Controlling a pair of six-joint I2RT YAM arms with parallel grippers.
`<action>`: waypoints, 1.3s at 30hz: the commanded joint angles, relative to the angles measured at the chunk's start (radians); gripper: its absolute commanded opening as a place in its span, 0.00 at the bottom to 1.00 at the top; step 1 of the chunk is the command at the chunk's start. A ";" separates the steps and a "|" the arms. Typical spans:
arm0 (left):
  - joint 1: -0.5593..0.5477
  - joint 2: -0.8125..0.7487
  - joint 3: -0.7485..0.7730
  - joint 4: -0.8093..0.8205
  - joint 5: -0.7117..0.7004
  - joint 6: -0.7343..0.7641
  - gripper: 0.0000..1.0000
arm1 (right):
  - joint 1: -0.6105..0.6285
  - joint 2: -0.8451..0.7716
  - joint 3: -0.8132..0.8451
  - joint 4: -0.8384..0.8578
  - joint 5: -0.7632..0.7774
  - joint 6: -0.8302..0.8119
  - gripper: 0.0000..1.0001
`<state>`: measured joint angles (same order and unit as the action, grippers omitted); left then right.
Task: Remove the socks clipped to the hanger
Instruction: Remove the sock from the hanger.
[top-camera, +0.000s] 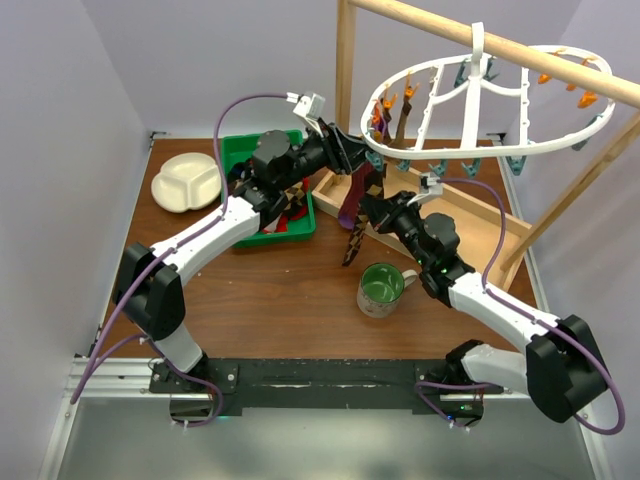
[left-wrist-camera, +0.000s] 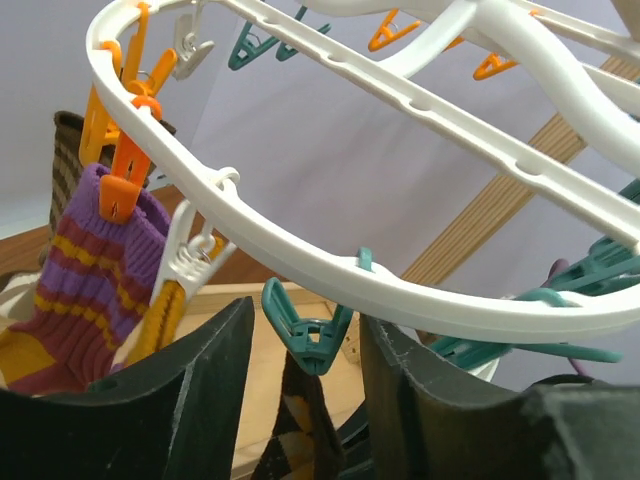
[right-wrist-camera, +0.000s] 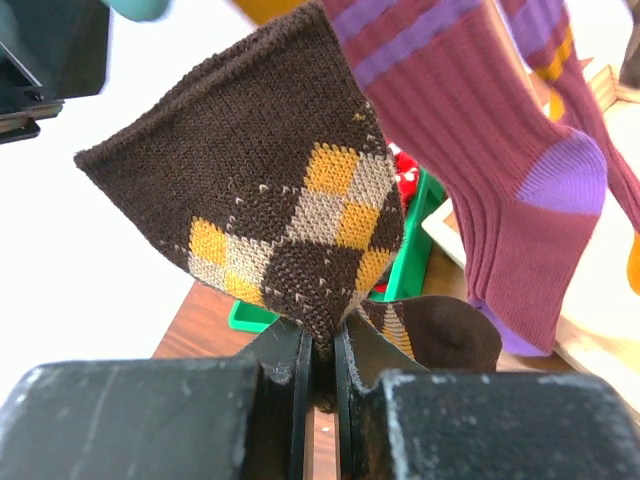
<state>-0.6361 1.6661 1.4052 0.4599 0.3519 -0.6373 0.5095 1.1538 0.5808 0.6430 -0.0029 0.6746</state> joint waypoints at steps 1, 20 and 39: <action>0.001 -0.054 -0.034 0.059 0.015 0.013 0.58 | -0.003 -0.026 0.005 0.021 -0.003 0.003 0.00; -0.022 -0.195 -0.265 0.056 0.001 0.077 0.63 | -0.002 0.004 0.030 0.024 -0.042 0.013 0.00; -0.083 -0.098 -0.181 -0.038 -0.149 0.113 0.42 | 0.021 0.046 0.068 0.032 -0.055 0.020 0.00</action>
<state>-0.7147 1.5612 1.1671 0.3840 0.2615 -0.5381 0.5194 1.1812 0.6018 0.6434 -0.0456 0.6891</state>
